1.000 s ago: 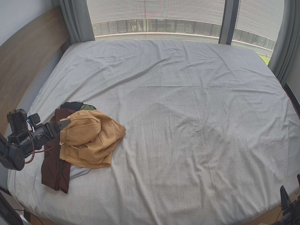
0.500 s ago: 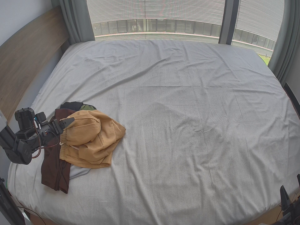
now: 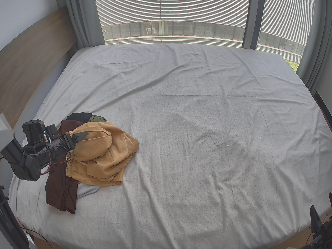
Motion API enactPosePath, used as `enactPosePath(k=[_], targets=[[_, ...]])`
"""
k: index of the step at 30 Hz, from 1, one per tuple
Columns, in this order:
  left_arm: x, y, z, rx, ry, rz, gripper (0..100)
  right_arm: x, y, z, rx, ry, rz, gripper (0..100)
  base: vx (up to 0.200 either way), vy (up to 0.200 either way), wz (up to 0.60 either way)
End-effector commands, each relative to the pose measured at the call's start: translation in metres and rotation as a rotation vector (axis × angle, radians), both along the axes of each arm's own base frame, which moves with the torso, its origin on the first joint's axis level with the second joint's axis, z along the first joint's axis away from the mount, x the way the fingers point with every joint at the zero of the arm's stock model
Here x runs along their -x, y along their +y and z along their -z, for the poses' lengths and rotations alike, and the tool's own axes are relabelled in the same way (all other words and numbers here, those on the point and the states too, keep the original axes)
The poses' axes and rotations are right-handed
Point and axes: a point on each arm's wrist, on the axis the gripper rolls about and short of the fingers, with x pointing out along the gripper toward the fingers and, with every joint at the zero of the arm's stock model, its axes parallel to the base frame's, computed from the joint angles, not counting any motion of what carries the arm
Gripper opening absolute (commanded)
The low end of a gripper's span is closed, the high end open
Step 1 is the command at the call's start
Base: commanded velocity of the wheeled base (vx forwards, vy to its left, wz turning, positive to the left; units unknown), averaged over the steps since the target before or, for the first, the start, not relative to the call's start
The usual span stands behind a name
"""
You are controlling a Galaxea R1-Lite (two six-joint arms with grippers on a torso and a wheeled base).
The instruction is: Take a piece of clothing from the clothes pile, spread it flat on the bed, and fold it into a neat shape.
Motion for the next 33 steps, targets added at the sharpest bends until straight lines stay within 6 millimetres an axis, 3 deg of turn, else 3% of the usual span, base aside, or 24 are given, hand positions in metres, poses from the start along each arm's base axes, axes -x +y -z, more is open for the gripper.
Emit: enactPosePath(k=[1,6,7,20,33], targets=[[-0.002,-0.002,0.001,-0.001,-0.001,0.006,100,0.0,0.0,0.005,0.0,0.001,-0.001,100,0.0,0.0,0.0],[-0.006,-0.002,0.003,-0.003,-0.004,0.007,100,0.0,0.0,0.005,0.0,0.001,-0.001,100,0.0,0.0,0.0],[-0.007,-0.002,0.004,-0.003,-0.003,0.007,0,0.0,0.0,0.005,0.0,0.001,-0.001,100,0.0,0.0,0.0],[-0.004,-0.009,0.001,0.016,-0.002,0.027,0,0.0,0.0,0.005,-0.002,0.001,-0.001,100,0.0,0.0,0.0],[0.039,-0.062,-0.065,0.102,-0.214,0.166,0,0.0,0.0,0.005,0.004,0.002,-0.001,100,0.0,0.0,0.0]])
